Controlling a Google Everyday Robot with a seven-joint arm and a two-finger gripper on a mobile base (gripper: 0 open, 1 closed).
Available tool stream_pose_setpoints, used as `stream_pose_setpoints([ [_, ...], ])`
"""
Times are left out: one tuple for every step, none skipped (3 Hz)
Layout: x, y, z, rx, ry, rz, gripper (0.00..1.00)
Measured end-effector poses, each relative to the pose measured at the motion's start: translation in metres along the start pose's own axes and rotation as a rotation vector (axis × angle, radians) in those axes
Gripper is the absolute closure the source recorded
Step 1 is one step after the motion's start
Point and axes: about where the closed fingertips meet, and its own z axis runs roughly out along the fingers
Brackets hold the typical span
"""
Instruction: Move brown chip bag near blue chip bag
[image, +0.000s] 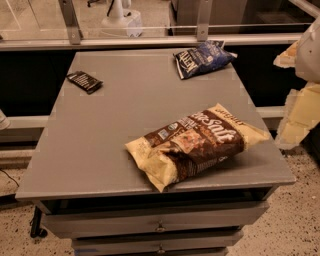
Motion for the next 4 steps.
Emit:
stream_pose_setpoints([
  [0.0,0.0,0.0,0.0,0.0,0.0,0.0],
  [-0.002,0.0,0.001,0.01,-0.019,0.001,0.0],
  [-0.012,0.0,0.022,0.017,-0.075,-0.003,0.0],
  [-0.029,0.0,0.063,0.009,-0.152,-0.036,0.0],
])
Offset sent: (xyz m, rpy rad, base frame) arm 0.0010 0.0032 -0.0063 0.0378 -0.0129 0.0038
